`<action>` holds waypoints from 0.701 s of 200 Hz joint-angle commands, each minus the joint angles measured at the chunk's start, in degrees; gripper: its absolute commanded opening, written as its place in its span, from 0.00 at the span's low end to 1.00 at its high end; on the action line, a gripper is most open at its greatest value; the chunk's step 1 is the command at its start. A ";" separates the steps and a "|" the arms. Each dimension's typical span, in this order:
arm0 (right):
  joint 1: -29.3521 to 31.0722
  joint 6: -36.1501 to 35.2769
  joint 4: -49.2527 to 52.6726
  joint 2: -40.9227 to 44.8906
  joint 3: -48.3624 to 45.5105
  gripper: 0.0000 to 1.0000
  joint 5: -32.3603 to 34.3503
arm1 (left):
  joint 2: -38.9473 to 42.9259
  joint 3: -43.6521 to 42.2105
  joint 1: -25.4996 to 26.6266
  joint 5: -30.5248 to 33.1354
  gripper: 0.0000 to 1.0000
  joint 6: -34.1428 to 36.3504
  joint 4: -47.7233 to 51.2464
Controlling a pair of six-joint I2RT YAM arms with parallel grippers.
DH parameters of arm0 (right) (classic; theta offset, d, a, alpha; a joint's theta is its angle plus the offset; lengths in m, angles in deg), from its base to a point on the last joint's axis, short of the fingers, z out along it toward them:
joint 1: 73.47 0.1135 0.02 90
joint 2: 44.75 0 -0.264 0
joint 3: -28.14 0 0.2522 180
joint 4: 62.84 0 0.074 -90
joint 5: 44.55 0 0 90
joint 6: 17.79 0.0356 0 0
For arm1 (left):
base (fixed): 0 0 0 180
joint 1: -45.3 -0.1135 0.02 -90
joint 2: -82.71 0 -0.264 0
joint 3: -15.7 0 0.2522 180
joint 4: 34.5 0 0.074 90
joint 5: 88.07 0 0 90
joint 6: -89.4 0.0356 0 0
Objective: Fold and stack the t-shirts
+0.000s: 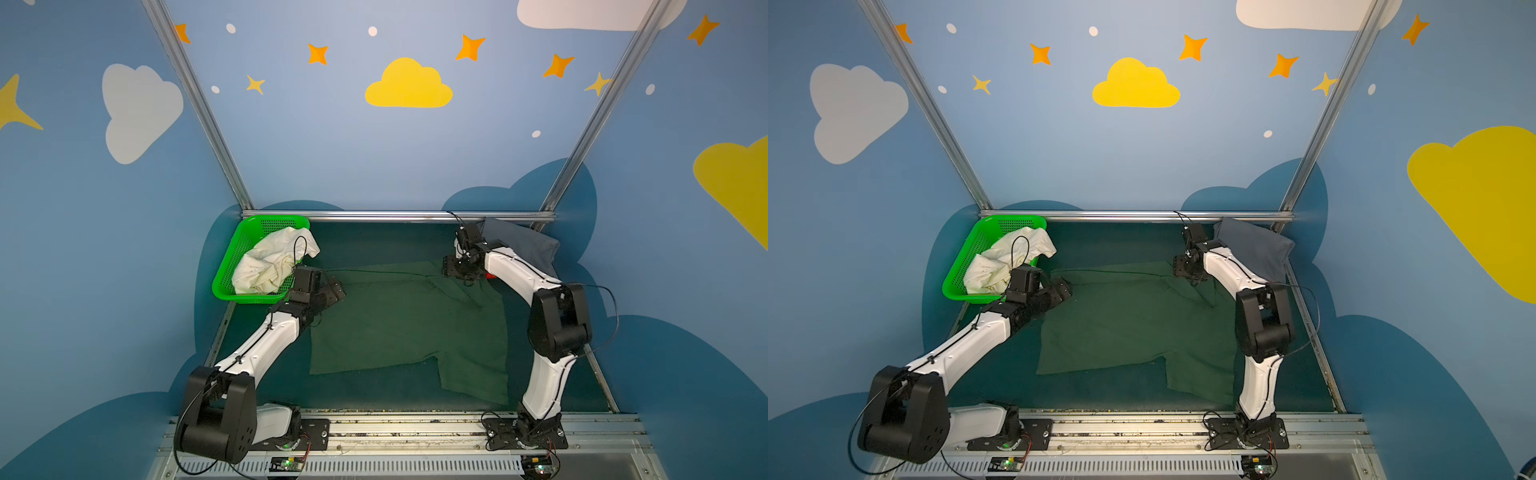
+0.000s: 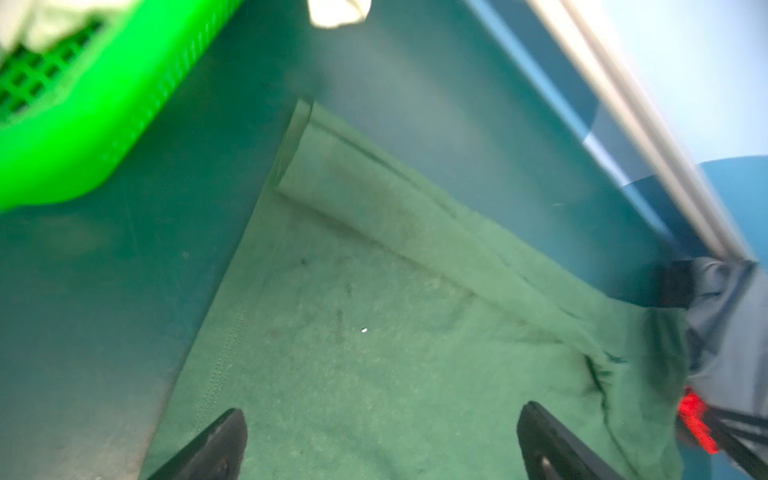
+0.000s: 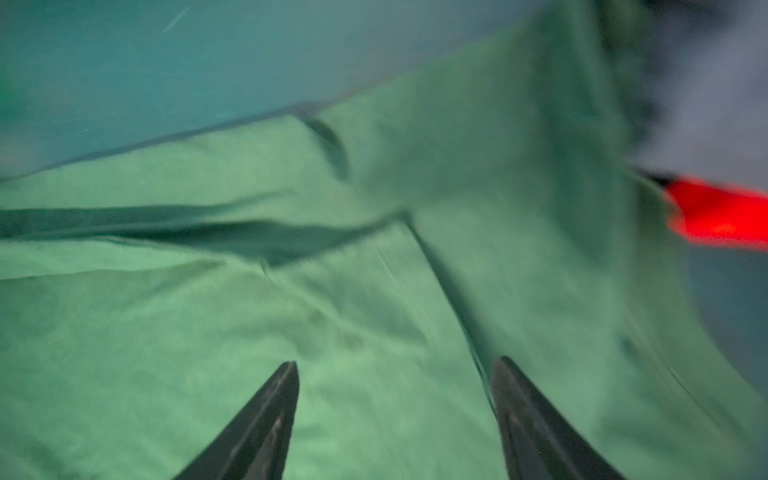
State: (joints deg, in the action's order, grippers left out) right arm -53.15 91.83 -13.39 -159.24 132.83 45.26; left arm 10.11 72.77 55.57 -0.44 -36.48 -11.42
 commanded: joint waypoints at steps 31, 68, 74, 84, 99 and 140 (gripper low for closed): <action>-1.07 -3.59 -2.52 -7.85 4.84 0.67 -10.19 | 6.98 -1.95 -0.10 3.94 1.00 0.25 3.25; -1.20 -4.14 -3.22 -8.87 5.08 0.63 -5.28 | 7.43 -1.12 -0.07 3.60 1.00 0.94 3.18; -1.24 -4.23 -3.34 -9.24 5.20 0.61 -5.33 | 7.23 -0.81 -0.03 3.60 1.00 1.12 3.50; -1.45 -4.50 -3.57 -9.75 5.37 0.58 -6.84 | 6.87 -0.41 -0.12 3.60 1.00 1.27 3.77; -1.45 -4.95 -4.28 -10.00 5.05 0.55 -8.82 | 6.41 -0.33 -0.02 3.60 1.00 1.27 3.73; -1.46 -5.25 -7.99 -7.46 1.01 0.37 -12.96 | 5.78 0.02 -0.07 2.37 1.00 0.99 3.13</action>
State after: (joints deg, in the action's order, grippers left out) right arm -54.33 87.11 -19.27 -168.14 135.94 34.92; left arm 16.34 71.33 55.57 2.42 -36.17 -8.69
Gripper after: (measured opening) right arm 0.428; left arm 0.996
